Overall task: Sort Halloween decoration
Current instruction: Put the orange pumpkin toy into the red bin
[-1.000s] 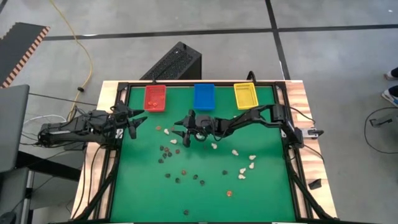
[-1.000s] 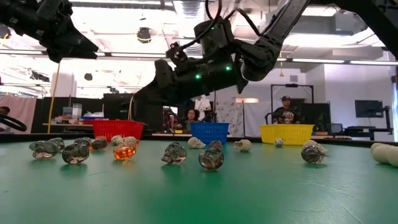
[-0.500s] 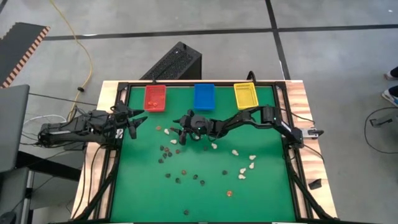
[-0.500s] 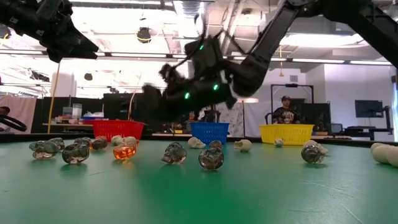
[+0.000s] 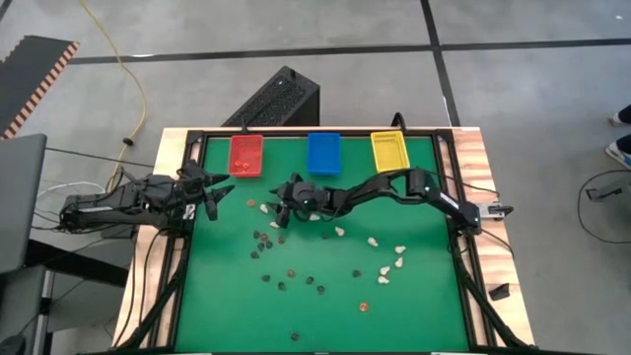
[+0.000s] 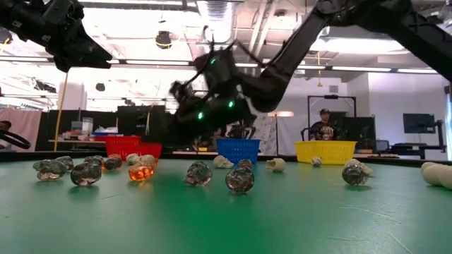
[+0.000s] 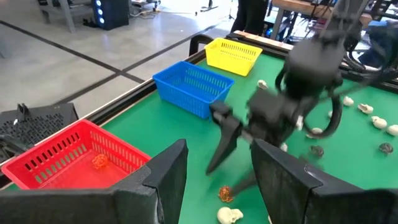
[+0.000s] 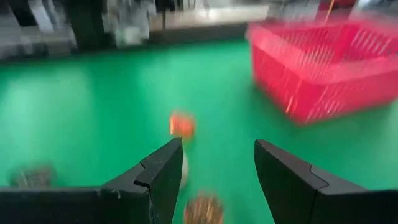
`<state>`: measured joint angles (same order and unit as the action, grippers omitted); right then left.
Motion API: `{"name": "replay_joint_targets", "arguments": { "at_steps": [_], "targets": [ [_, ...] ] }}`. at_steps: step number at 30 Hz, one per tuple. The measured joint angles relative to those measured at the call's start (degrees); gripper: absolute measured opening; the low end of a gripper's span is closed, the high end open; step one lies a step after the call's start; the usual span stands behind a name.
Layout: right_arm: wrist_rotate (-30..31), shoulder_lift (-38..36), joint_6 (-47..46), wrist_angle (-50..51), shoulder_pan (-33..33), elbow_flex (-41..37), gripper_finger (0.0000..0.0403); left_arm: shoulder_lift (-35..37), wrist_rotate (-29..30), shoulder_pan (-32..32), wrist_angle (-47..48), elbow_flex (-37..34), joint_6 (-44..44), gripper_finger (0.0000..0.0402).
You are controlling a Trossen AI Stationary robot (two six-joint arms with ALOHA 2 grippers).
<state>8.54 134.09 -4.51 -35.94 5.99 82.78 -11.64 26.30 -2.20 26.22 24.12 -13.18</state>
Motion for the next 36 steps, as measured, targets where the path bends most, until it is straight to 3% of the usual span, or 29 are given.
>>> {"name": "replay_joint_targets", "arguments": {
  "at_steps": [15, 24, 36],
  "targets": [
    [-0.98, 1.56, -1.46, 6.20, 0.05, 2.12, 0.0230, 0.02, 0.02, 0.02, 0.00, 0.00, 0.02, 0.0169],
    [-0.94, 5.47, -5.72, 2.01, 0.01, 2.32, 0.0227, 0.02, 0.02, 0.01, 0.00, 0.00, 0.03, 0.0169],
    [-0.45, 5.12, -8.05, 4.40, -0.43, 2.28, 0.0123, 0.02, 0.02, 0.02, 0.02, 0.00, -0.01, 0.0169]
  ]
}}
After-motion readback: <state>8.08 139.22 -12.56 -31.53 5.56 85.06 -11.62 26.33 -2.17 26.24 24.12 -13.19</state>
